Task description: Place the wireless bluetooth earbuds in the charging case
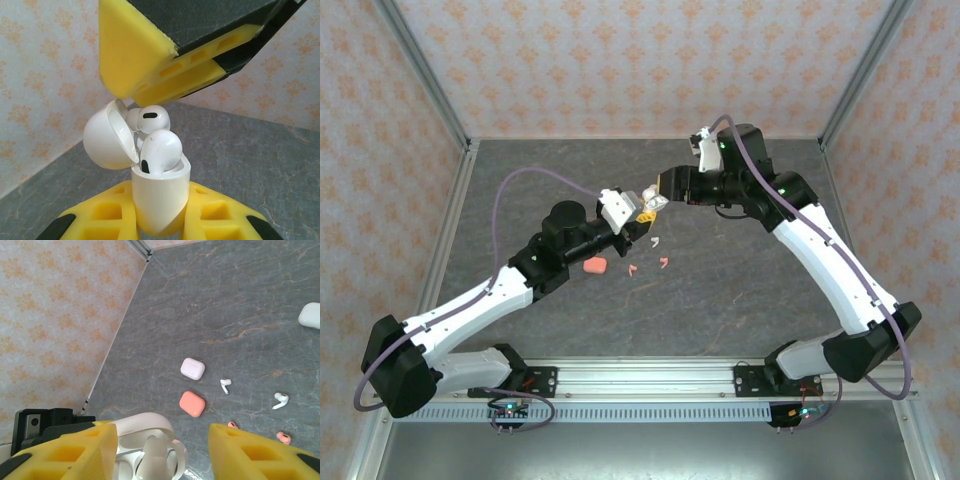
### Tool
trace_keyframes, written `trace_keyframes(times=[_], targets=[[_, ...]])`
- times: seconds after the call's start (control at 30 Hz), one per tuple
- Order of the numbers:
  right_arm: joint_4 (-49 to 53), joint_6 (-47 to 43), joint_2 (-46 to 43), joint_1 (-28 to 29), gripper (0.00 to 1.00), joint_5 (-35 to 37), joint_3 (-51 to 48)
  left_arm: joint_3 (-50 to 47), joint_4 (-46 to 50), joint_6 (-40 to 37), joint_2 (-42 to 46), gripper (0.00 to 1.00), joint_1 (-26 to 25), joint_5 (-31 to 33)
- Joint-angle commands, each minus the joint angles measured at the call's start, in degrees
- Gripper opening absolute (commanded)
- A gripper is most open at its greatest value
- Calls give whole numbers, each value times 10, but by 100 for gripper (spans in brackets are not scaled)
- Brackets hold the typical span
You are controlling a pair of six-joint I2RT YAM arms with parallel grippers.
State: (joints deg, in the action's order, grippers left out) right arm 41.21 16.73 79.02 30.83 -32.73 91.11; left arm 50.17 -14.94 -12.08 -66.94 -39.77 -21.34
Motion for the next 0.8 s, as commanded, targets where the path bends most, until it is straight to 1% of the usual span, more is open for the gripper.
trace_keyframes(times=[0.0, 0.17, 0.37, 0.5, 0.63, 0.77], targets=[[-4, -8, -30, 3, 53, 29, -4, 15, -32, 7, 1, 0, -5, 14], [11, -21, -41, 3, 57, 23, -7, 4, -69, 34, -1, 0, -5, 5], [-1, -23, -74, 3, 55, 16, -34, -2, -97, 63, -6, 0, -5, -5], [-6, -20, -92, 3, 50, 1, -44, 1, -103, 72, -10, 0, -5, -10], [1, -21, -90, 3, 44, 3, -53, 3, -113, 84, -17, 0, -5, -15], [-10, -16, -84, 3, 41, 5, -58, 7, -114, 88, -21, 0, -5, -18]])
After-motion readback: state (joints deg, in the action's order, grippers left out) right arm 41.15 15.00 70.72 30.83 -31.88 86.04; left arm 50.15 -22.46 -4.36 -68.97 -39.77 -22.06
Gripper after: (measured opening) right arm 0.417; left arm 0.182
